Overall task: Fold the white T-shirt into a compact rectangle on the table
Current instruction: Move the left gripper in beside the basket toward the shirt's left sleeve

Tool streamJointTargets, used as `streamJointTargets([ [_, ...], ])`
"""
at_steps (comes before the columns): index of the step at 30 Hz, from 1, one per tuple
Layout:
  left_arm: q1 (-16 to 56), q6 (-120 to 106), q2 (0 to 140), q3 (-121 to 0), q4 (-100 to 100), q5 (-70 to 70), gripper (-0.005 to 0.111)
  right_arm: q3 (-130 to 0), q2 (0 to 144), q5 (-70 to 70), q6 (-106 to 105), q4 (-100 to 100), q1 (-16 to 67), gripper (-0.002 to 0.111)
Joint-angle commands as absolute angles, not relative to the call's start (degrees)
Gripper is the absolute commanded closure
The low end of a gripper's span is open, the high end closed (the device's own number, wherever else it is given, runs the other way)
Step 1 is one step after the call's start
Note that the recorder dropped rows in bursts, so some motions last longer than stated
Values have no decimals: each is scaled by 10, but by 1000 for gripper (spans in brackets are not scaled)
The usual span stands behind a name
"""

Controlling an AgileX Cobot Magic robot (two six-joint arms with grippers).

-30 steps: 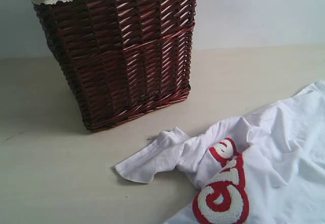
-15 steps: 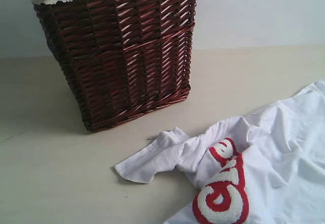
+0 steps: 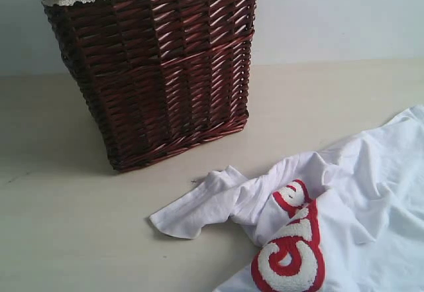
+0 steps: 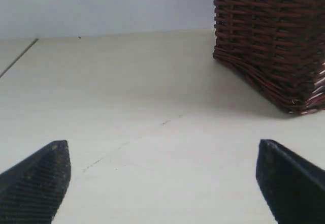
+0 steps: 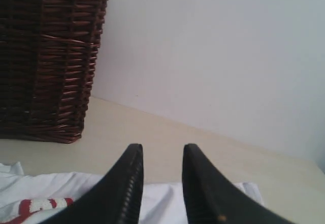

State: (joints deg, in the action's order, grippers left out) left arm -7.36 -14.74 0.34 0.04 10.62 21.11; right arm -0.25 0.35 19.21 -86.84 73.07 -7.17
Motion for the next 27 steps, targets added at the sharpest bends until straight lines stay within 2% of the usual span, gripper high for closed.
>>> streamJointTargets([
  [1, -75, -145, 0, 0, 108, 203, 13, 0, 2, 200, -868, 725, -56, 79],
  [12, -75, -145, 0, 0, 144, 207, 13, 0, 2, 198, -868, 724, -56, 79],
  [15, -75, -145, 19, -50, 161, 208, 13, 0, 2, 198, -868, 724, -56, 79],
  [19, -75, -177, 136, -148, 171, 196, 13, 0, 2, 198, -868, 724, -56, 79],
  [23, -75, -316, 325, -259, 223, 166, 13, 0, 2, 198, -868, 724, -56, 79],
  [27, -75, -353, 473, -388, 213, 282, 13, 0, 2, 198, -868, 724, -56, 79],
])
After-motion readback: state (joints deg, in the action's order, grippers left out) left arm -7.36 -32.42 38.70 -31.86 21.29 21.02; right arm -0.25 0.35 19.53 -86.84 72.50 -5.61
